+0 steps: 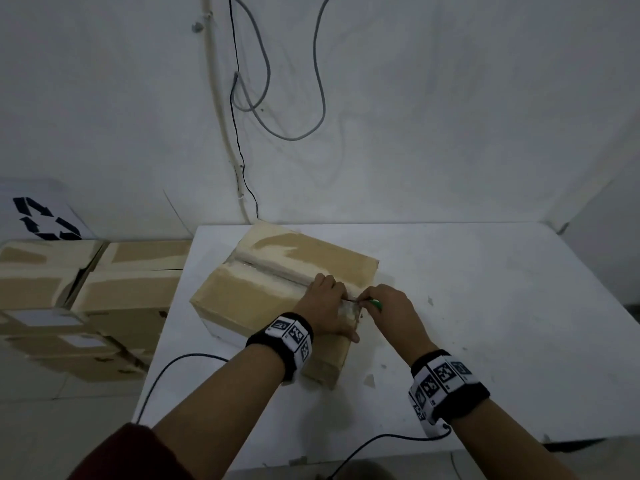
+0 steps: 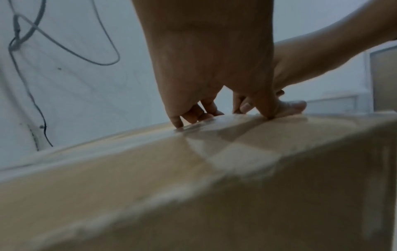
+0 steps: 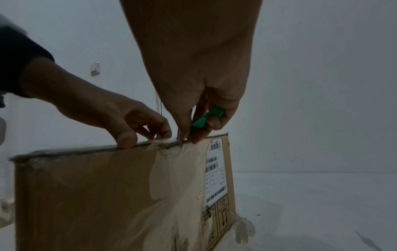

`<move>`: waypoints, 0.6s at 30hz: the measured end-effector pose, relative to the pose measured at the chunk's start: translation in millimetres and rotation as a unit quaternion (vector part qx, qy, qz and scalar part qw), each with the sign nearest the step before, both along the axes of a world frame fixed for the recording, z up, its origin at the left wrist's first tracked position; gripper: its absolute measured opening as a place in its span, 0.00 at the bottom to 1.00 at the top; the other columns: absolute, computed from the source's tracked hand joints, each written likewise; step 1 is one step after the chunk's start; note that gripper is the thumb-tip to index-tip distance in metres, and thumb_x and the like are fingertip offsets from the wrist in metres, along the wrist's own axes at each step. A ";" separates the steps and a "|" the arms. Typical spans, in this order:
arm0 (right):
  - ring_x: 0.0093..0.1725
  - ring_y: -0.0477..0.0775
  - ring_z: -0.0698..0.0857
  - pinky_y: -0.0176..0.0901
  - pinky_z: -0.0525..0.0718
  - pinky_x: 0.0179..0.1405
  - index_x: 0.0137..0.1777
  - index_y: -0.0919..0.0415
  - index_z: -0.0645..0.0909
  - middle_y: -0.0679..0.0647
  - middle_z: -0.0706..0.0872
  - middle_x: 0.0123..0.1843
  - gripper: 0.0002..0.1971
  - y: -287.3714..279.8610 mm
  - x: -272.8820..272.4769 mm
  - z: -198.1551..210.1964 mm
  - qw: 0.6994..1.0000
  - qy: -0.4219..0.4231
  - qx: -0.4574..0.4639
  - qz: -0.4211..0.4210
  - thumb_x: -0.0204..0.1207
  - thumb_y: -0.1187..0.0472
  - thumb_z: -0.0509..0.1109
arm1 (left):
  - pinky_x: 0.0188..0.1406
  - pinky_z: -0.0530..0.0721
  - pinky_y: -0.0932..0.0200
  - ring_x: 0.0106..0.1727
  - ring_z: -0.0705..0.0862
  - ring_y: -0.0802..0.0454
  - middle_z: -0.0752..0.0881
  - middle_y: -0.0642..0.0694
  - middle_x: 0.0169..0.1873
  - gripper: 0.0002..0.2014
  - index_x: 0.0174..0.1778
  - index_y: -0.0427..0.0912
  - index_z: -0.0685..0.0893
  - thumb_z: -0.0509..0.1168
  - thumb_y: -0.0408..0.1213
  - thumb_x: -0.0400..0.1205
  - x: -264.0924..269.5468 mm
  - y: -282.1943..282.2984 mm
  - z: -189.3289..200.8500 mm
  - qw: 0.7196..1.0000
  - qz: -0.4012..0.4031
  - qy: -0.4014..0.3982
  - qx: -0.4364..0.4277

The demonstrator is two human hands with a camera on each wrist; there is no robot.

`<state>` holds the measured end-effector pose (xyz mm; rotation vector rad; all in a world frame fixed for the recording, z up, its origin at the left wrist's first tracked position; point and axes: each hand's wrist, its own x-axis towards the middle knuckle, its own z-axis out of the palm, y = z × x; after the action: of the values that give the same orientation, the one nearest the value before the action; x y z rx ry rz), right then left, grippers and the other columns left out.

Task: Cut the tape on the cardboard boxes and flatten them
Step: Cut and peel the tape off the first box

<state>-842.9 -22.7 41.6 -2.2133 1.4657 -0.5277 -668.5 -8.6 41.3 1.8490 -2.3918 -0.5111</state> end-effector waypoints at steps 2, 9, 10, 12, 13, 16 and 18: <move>0.46 0.54 0.85 0.39 0.76 0.44 0.49 0.60 0.89 0.55 0.89 0.46 0.05 0.1 -5.0 -0.4 1.000 -0.006 0.008 -0.002 0.80 0.63 0.71 | 0.67 0.68 0.49 0.63 0.66 0.43 0.72 0.42 0.58 0.42 0.63 0.40 0.76 0.77 0.65 0.62 -2.8 -3.6 3.7 0.999 0.004 -0.017 0.027; 0.27 0.42 0.83 0.32 0.81 0.32 0.44 0.56 0.89 0.50 0.88 0.36 0.01 5.5 -15.1 -6.0 0.979 -0.162 0.093 -0.083 0.76 0.63 0.76 | 0.67 0.68 0.50 0.64 0.63 0.43 0.69 0.42 0.60 0.40 0.64 0.40 0.76 0.80 0.59 0.62 -4.8 -1.1 3.2 0.997 0.030 0.052 0.052; 0.26 0.43 0.84 0.29 0.80 0.31 0.45 0.58 0.90 0.53 0.89 0.36 0.01 7.3 -14.9 -5.7 0.973 -0.185 0.105 -0.095 0.75 0.63 0.77 | 0.67 0.68 0.51 0.64 0.63 0.43 0.69 0.42 0.60 0.40 0.64 0.40 0.76 0.80 0.57 0.62 -4.3 0.1 2.0 0.996 0.034 0.068 0.050; 0.26 0.45 0.85 0.25 0.78 0.30 0.44 0.58 0.90 0.53 0.91 0.36 0.01 9.6 -15.2 -3.2 0.961 -0.216 0.134 -0.108 0.74 0.64 0.78 | 0.67 0.69 0.52 0.63 0.63 0.44 0.68 0.43 0.61 0.40 0.64 0.41 0.76 0.81 0.56 0.61 -3.4 1.9 1.1 0.994 0.038 0.084 0.051; 0.26 0.46 0.86 0.25 0.77 0.28 0.43 0.58 0.90 0.53 0.91 0.35 0.01 9.8 -16.1 -1.2 0.956 -0.226 0.151 -0.110 0.74 0.64 0.78 | 0.66 0.69 0.52 0.63 0.63 0.45 0.68 0.43 0.61 0.39 0.64 0.41 0.76 0.82 0.55 0.61 -3.4 2.7 0.9 0.994 0.038 0.088 0.052; 0.27 0.47 0.87 0.28 0.75 0.23 0.43 0.59 0.90 0.54 0.91 0.34 0.02 6.1 -18.9 2.7 0.942 -0.235 0.205 -0.123 0.73 0.66 0.78 | 0.63 0.68 0.56 0.62 0.62 0.47 0.68 0.45 0.60 0.38 0.64 0.43 0.76 0.82 0.53 0.61 -4.0 3.6 2.0 0.992 0.033 0.105 0.061; 0.28 0.48 0.87 0.35 0.76 0.25 0.42 0.58 0.90 0.54 0.91 0.36 0.03 5.5 -17.6 0.1 0.933 -0.244 0.225 -0.141 0.73 0.66 0.77 | 0.62 0.68 0.56 0.59 0.62 0.49 0.70 0.45 0.58 0.37 0.62 0.44 0.76 0.82 0.53 0.61 -4.2 2.9 2.8 0.992 0.025 0.108 0.064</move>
<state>-860.6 -17.2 41.7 -1.4026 1.4520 -0.6913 -672.7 -5.8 44.0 1.7917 -2.2133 -0.8306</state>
